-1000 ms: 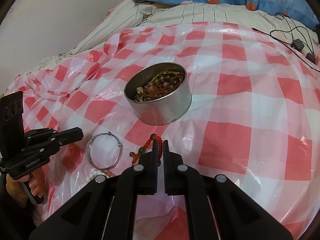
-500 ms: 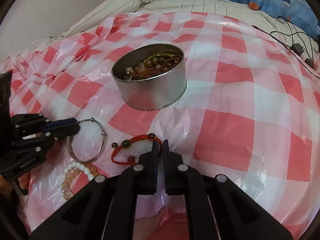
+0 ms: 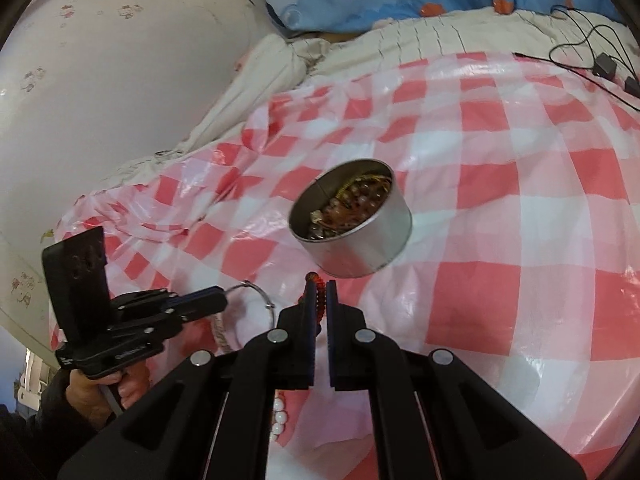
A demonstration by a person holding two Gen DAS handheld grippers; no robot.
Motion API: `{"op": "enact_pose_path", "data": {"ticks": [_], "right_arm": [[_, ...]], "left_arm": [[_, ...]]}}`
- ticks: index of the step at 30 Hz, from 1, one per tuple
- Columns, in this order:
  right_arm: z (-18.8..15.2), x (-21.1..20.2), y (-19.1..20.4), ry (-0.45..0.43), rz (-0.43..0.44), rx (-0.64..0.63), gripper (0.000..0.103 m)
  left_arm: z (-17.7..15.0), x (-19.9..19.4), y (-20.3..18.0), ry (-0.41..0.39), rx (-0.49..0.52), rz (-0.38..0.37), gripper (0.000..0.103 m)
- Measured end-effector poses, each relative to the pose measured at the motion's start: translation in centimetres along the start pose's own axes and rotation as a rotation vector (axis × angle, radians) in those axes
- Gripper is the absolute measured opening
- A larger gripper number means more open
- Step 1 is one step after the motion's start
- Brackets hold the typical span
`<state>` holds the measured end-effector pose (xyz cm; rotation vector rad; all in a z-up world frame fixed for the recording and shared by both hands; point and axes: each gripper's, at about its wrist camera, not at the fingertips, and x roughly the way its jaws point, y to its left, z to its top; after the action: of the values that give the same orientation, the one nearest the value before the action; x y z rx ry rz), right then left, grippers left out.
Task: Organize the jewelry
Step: 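Lift and carry the bangle with the left tool while the right tool carries the red bracelet toward the tin, then open the left tool over the tin while the right tool drops the red bracelet in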
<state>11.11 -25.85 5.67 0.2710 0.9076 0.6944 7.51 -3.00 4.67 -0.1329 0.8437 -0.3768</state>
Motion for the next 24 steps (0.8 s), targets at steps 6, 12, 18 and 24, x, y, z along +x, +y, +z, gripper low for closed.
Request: {"op": "enact_pose_path", "data": {"ticks": [6, 12, 18, 24], "right_arm": [[0.2, -0.3, 0.5, -0.016, 0.027, -0.009, 0.005], [0.2, -0.4, 0.6, -0.026, 0.040, -0.013, 0.005], [0.3, -1.0, 0.7, -0.057, 0.067, -0.012, 0.005], [0.6, -1.6, 0.7, -0.092, 0.088, -0.006, 0.005]], "left_arm": [[0.0, -0.2, -0.2, -0.006, 0.024, 0.031, 0.004], [0.1, -0.3, -0.5, -0.008, 0.047, 0.051, 0.005], [0.1, -0.5, -0.5, -0.017, 0.050, 0.055, 0.005], [0.3, -1.1, -1.0, -0.036, 0.074, 0.070, 0.005]]}}
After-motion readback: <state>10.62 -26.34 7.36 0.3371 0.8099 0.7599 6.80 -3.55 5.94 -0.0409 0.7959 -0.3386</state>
